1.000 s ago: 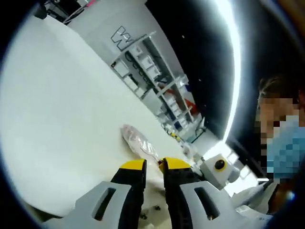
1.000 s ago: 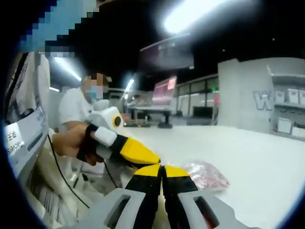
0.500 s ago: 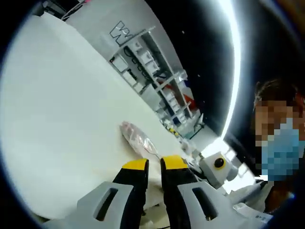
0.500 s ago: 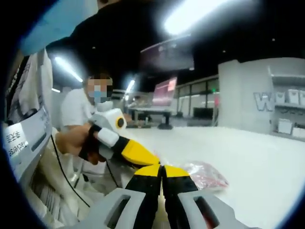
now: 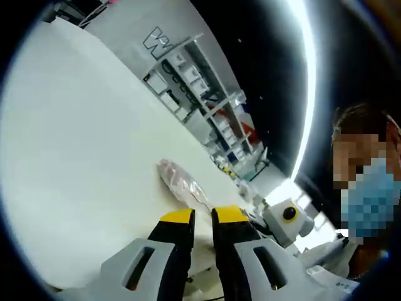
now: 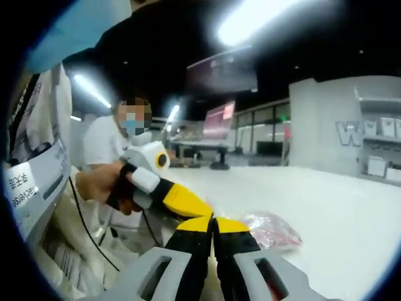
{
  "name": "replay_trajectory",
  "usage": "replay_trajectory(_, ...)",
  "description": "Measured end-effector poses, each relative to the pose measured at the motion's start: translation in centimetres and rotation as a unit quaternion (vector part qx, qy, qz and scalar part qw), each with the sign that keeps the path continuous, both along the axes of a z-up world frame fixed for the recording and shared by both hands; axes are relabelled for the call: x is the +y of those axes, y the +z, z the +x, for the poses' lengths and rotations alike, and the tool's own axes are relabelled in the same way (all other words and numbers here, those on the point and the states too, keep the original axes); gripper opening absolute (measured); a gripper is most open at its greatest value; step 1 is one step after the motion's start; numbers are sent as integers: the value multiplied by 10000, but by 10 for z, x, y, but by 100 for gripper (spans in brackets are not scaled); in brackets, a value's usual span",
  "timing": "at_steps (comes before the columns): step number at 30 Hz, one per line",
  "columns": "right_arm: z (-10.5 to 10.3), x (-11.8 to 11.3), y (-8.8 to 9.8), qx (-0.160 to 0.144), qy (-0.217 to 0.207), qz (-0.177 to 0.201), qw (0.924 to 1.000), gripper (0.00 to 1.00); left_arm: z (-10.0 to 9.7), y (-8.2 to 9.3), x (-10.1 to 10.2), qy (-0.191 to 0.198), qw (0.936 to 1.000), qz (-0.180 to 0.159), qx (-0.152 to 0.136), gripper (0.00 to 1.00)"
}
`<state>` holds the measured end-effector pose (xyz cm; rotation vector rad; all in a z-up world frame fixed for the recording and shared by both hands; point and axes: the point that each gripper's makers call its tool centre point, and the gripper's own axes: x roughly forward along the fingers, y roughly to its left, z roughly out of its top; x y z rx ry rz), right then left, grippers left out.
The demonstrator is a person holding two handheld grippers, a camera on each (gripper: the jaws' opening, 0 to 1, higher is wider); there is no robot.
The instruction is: Open the resealable bag by pulling the two sides of the seal apart until the entire bag opening is separated and visibly accessible.
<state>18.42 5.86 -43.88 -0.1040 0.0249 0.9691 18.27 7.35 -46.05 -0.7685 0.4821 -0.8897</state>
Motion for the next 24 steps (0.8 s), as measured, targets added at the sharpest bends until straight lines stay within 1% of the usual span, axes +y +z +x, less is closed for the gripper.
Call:
replay_trajectory(6,1,0,0,-12,-17,-14,10000,0,0,0,0,-8,10000,27,36,10)
replay_trajectory(10,2,1,-1,-6,-16,-44,10000,0,-1,-2,1,-12,10000,59,5,7)
replay_trajectory(13,2,1,-4,-38,-31,-131,9999,0,-3,-1,-1,-81,10000,-12,14,2)
replay_trajectory(20,4,1,-4,-50,-75,-120,9999,0,-3,3,-2,-86,9999,-88,18,1)
replay_trajectory(24,4,1,-4,-47,-74,-128,9999,0,-2,4,-3,-63,10000,-53,-29,1)
